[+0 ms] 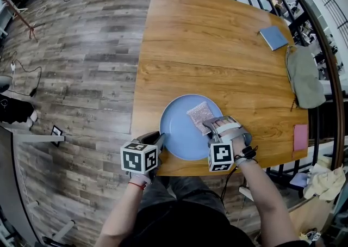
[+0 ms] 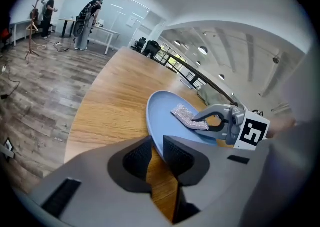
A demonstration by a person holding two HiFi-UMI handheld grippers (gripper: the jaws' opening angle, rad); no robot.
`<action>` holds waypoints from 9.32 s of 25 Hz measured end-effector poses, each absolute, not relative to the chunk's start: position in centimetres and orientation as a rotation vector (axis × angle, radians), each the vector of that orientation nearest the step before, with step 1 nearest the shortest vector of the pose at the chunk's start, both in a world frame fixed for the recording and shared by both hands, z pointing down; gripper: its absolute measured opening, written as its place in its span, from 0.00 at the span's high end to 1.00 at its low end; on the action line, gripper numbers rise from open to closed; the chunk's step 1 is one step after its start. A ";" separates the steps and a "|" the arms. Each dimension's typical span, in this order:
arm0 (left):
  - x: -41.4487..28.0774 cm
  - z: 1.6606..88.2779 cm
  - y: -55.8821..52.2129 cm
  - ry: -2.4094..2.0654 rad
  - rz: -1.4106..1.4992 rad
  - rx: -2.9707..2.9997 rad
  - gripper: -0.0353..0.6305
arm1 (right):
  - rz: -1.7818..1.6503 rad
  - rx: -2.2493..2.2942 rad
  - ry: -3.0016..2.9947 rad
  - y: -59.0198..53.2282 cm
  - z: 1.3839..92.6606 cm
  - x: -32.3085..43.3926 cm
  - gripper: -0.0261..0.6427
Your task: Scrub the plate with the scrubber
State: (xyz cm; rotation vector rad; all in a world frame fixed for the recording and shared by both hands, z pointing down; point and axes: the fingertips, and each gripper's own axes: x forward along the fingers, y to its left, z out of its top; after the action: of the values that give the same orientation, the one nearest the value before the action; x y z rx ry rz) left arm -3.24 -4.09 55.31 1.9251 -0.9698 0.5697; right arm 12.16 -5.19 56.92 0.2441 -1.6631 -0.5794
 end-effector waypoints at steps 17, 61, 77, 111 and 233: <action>-2.5 55.1 -6.0 -1.107 0.554 1.909 0.91 | -0.290 0.017 -1.760 4.4 56.9 11.4 0.82; -2.7 55.1 -6.8 -1.166 0.466 1.812 0.92 | -0.219 0.293 -1.570 -3.7 56.6 15.9 0.82; -2.5 55.1 -7.1 -1.177 0.438 1.795 0.92 | 0.331 -0.031 -1.705 5.3 54.5 10.9 0.82; -2.5 55.0 -7.0 -1.142 0.503 1.848 0.92 | 0.017 0.031 -1.779 -5.7 56.7 4.5 0.82; -0.9 54.5 -1.1 -0.890 0.621 1.920 0.87 | 0.193 0.061 -1.773 -4.0 56.4 3.6 0.82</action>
State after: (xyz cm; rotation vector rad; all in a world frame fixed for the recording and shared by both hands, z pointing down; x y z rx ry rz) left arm -0.87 -1.08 54.52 1.9195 -0.8895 0.6206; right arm 3.57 -3.96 56.36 0.0614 -1.7732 0.1932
